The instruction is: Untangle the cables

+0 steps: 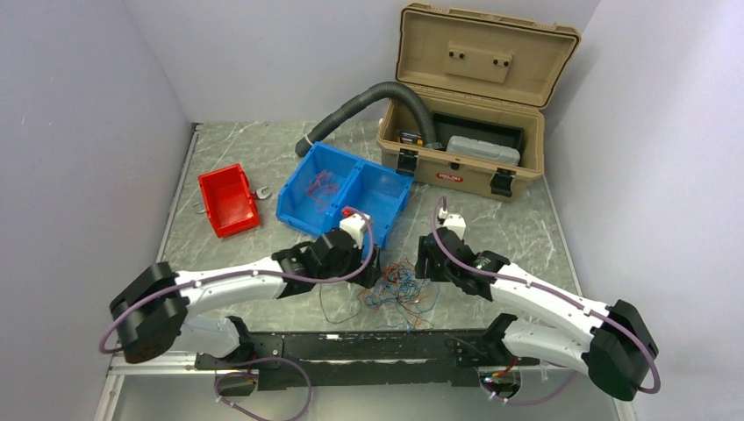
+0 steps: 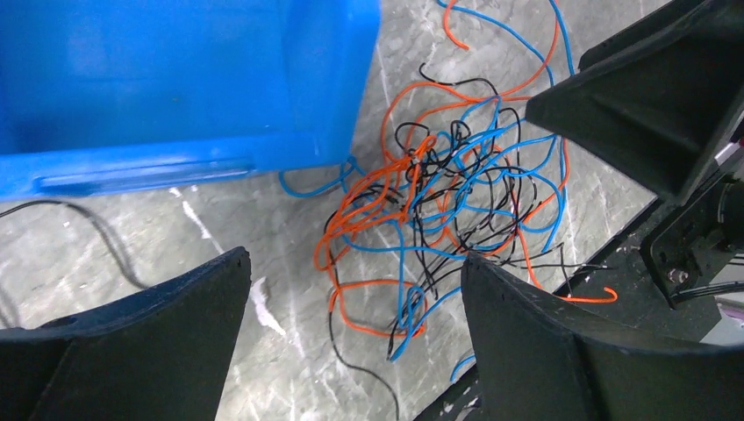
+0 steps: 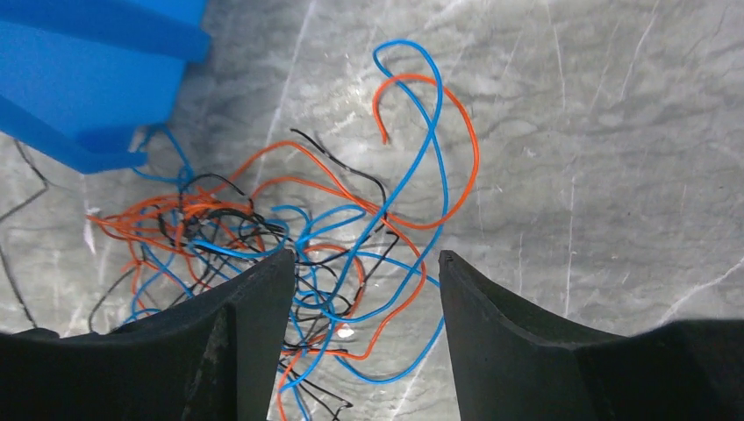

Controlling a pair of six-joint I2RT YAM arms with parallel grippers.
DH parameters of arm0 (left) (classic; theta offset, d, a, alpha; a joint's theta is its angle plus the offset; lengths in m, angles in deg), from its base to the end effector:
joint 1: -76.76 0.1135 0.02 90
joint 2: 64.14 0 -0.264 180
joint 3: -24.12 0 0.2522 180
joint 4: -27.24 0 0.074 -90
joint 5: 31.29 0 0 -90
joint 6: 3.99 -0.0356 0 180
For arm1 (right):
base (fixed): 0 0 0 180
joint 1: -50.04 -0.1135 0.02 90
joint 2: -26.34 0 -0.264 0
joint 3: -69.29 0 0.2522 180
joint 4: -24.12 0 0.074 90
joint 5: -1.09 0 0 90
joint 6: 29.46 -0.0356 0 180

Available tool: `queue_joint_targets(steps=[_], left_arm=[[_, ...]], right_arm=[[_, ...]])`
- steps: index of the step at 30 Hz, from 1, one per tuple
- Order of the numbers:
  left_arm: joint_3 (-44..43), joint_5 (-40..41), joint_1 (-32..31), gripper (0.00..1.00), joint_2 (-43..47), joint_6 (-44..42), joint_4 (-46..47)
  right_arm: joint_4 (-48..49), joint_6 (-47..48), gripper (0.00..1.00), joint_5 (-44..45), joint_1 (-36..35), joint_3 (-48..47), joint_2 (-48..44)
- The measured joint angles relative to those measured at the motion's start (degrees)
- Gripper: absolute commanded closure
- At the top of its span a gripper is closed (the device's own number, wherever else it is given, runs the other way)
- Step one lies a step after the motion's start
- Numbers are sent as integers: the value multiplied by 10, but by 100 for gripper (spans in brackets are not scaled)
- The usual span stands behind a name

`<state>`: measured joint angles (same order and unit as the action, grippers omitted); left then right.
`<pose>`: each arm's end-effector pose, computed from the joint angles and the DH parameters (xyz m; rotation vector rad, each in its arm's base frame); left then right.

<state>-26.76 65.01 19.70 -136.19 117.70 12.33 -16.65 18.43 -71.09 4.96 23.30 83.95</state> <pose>0.1459 -0.2179 0.2092 0.4416 2.2547 -0.7266 0.1429 0.1279 0.2002 0.0671 2.4465 0.2964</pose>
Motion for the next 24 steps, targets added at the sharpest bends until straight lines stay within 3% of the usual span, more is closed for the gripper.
queue_joint_targets(steps=[8,15,24], left_arm=[[-60,2,-29,13,-109,1,-8],[-89,16,-39,22,-167,15,-26],[-106,52,-42,27,-209,41,-45]], right_arm=[[54,14,38,-42,-6,25,31],[94,22,40,-62,-20,33,71],[114,23,40,-43,-64,30,128]])
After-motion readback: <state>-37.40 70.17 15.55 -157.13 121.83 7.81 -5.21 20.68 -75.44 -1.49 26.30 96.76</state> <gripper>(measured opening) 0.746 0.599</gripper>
